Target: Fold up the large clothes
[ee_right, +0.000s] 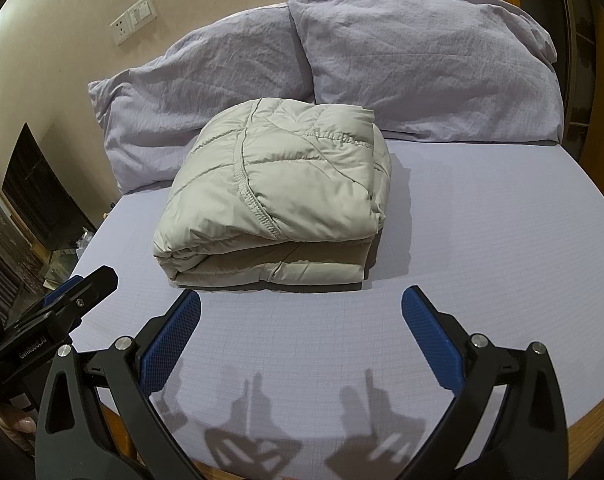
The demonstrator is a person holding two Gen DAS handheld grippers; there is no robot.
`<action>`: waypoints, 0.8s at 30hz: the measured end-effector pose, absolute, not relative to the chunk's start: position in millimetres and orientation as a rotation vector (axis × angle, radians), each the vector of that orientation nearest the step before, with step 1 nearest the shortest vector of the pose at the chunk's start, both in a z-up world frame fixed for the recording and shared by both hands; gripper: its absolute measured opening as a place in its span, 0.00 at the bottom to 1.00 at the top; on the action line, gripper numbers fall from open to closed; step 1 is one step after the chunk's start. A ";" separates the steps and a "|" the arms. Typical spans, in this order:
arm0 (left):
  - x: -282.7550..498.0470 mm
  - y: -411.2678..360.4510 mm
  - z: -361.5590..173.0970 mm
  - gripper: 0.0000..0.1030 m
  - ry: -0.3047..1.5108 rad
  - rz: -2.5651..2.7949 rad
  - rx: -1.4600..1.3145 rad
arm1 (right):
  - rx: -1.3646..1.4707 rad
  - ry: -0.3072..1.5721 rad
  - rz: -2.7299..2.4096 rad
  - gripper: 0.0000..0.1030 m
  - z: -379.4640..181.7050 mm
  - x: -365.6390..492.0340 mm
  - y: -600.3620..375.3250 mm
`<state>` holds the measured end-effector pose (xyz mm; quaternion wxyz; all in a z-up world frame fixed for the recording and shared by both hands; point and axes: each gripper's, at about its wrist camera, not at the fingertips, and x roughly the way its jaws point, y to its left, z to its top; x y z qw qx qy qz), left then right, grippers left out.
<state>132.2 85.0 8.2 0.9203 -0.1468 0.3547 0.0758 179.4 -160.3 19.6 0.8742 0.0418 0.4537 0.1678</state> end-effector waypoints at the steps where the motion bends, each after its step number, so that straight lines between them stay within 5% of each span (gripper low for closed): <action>1: 132.5 84.9 8.4 0.98 0.729 0.156 -0.302 | 0.088 0.947 0.350 0.99 19.3 179.4 -160.1; 24: 130.8 83.8 7.8 0.98 0.729 0.160 -0.291 | 0.097 0.955 0.344 0.99 18.7 179.7 -160.1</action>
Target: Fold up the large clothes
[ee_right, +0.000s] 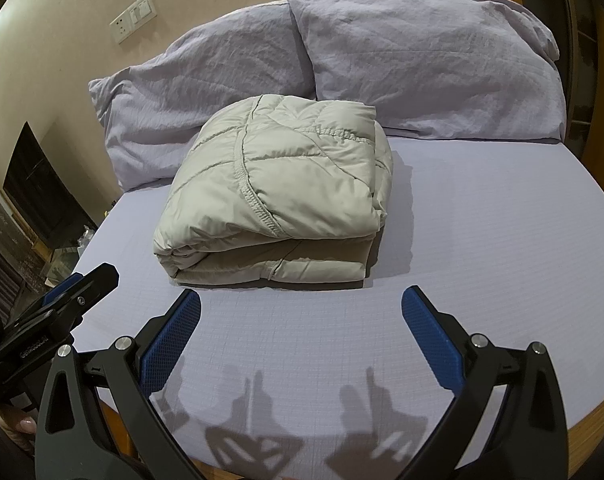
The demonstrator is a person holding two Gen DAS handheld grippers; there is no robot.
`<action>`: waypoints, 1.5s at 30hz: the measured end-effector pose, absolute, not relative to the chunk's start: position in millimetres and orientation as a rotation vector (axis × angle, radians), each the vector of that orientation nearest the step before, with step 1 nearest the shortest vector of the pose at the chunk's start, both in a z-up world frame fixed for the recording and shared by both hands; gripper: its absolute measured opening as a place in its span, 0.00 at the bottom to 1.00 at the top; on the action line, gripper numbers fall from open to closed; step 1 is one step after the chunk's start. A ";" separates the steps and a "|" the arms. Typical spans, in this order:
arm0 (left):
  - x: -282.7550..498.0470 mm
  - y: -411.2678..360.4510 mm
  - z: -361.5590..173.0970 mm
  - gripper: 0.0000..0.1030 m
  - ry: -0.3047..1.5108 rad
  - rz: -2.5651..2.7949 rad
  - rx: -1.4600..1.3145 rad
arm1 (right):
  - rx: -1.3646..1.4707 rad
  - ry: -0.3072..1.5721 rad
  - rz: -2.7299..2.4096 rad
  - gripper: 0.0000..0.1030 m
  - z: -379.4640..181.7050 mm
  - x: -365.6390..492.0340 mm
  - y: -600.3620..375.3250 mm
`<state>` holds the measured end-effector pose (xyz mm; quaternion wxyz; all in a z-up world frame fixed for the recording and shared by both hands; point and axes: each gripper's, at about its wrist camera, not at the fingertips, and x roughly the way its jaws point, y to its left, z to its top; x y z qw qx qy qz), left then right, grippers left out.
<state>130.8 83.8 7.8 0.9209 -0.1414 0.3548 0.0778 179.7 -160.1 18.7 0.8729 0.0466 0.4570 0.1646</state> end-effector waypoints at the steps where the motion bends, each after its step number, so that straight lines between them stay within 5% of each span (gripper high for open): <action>1: 131.4 83.3 7.5 0.98 0.730 0.160 -0.291 | 0.098 0.955 0.344 0.99 18.8 179.2 -158.9; 45: 135.1 84.2 5.3 0.98 0.743 0.158 -0.286 | 0.100 0.955 0.344 0.99 17.5 181.6 -159.7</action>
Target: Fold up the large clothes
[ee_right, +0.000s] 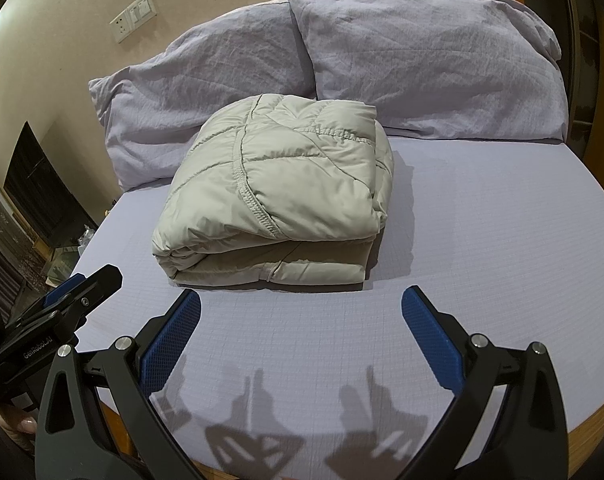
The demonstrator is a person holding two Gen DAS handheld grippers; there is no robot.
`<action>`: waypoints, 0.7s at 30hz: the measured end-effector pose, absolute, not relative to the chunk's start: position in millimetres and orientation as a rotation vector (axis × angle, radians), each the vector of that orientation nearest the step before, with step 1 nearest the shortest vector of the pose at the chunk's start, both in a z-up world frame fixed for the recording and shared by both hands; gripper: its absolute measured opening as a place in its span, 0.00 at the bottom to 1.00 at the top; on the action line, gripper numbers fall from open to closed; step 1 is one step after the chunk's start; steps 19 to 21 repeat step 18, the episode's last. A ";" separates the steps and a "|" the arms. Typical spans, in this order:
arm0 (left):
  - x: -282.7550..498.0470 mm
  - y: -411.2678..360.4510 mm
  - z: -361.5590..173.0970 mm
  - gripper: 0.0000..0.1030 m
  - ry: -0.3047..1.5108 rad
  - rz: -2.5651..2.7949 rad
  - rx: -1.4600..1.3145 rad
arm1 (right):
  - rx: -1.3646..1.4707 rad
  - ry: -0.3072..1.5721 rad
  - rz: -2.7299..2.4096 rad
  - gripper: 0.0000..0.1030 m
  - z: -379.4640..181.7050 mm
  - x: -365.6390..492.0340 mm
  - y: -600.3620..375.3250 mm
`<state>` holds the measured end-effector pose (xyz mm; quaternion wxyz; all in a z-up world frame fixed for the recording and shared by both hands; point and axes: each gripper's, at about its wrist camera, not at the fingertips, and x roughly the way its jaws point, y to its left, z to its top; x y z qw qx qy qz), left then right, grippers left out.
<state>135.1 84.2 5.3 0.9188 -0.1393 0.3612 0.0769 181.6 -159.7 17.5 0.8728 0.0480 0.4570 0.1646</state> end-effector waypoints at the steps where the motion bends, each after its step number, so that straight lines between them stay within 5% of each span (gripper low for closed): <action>1: 134.8 84.5 5.2 0.98 0.742 0.158 -0.286 | 0.100 0.955 0.345 0.99 17.4 180.8 -158.1; 21: 133.4 88.4 5.1 0.98 0.742 0.164 -0.286 | 0.100 0.956 0.347 0.99 16.5 181.6 -159.5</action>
